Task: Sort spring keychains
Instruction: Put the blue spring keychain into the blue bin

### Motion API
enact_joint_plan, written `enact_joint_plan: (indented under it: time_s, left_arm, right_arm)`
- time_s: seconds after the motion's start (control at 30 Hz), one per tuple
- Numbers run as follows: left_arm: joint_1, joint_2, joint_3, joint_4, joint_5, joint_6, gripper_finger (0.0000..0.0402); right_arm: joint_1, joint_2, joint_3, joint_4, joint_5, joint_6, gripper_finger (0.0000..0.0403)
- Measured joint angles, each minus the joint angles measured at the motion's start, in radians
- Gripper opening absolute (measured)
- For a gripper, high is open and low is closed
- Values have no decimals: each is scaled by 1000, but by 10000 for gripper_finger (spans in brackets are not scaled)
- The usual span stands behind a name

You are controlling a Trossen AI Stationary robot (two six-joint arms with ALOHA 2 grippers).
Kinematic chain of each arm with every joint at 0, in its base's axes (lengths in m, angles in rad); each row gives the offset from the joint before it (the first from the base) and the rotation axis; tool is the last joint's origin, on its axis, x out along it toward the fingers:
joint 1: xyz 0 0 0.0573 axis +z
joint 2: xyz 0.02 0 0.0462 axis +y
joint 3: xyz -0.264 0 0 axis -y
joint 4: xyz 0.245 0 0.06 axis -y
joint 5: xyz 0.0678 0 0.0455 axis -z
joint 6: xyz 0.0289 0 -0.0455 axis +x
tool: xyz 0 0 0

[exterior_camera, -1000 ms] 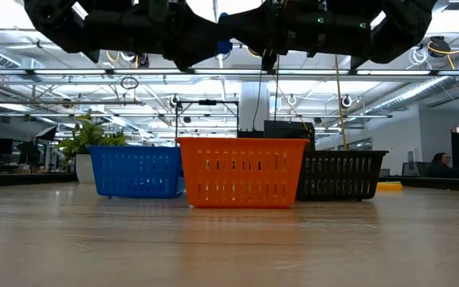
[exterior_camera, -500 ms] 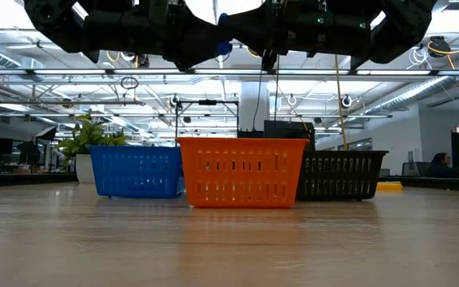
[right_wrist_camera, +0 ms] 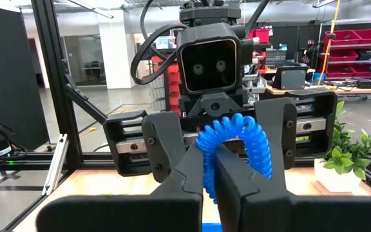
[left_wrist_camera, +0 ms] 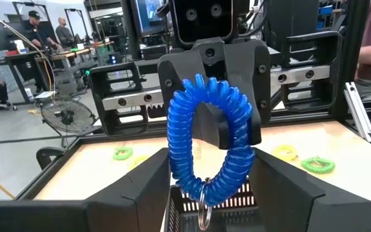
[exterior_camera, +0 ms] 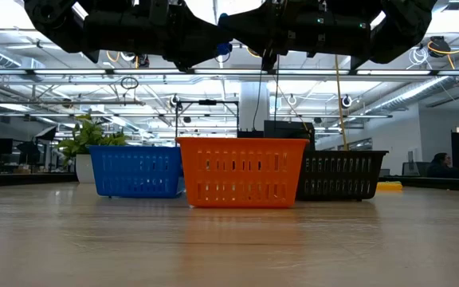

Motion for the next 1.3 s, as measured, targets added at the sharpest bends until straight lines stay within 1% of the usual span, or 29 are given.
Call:
enact_joint_plan:
  time_s: [0.9,1.07,1.3]
  left_arm:
    - [0,0,0,0,-1,0,212]
    - [0,0,0,0,-2,32,212]
    - [0,0,0,0,-2,33,211]
  right_arm:
    - [0,0,0,-7,0,0,4]
    - [0,0,0,-7,0,0,4]
    - [0,0,0,-22,0,0,4]
